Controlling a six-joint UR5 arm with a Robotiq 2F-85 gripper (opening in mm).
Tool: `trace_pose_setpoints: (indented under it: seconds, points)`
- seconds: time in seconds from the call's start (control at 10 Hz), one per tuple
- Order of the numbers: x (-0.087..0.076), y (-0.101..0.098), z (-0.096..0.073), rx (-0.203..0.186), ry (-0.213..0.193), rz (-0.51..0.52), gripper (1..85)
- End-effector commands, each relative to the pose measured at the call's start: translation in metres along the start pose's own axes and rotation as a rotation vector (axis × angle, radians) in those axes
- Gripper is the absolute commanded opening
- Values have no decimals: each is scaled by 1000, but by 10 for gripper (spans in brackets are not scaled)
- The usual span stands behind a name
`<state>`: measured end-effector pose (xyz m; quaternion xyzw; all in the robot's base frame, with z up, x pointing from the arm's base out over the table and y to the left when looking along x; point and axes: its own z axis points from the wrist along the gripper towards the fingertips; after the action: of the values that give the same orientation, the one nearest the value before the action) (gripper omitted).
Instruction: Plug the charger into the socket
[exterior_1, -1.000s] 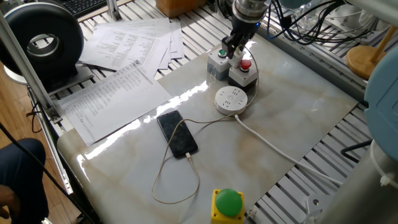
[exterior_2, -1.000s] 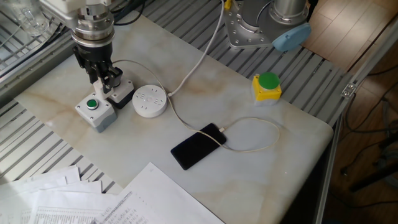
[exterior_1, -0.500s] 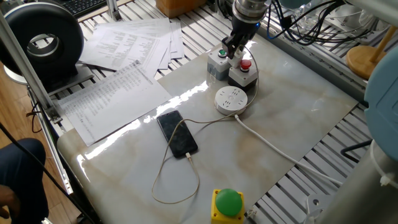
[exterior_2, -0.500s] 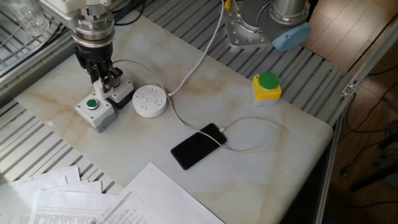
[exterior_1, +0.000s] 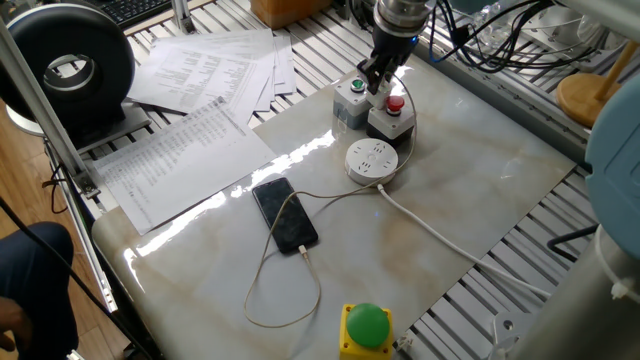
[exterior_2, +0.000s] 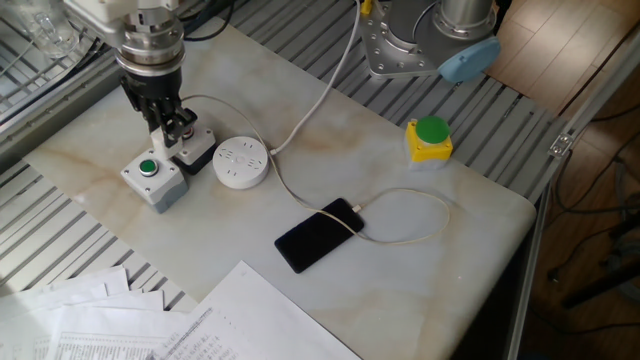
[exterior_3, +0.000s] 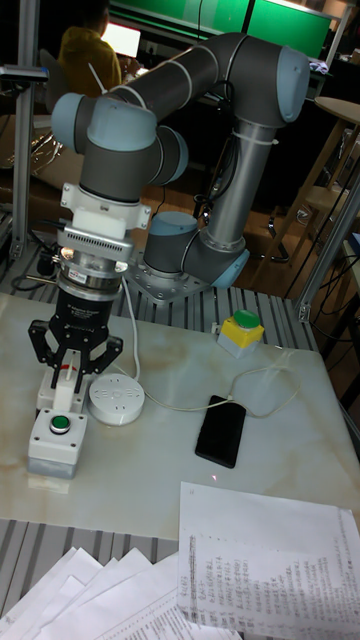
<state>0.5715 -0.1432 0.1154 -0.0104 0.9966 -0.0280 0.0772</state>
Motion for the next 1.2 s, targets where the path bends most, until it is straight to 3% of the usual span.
trace_pose_setpoints:
  seconds: [0.0, 0.2, 0.4, 0.5, 0.6, 0.8, 0.9, 1.1]
  points:
    - [2, 5, -48, 6, 58, -15, 10]
    - [-5, 27, -90, 22, 54, -51, 10]
    - [-13, 52, -103, -24, 14, -105, 10]
    - [-8, 69, -104, -90, 28, -131, 10]
    - [-1, 74, -102, -110, 53, -157, 10]
    - [15, 74, -91, -78, 104, -237, 10]
    - [18, 77, -80, -59, 111, -270, 10]
    - [18, 97, -49, -88, 113, -303, 10]
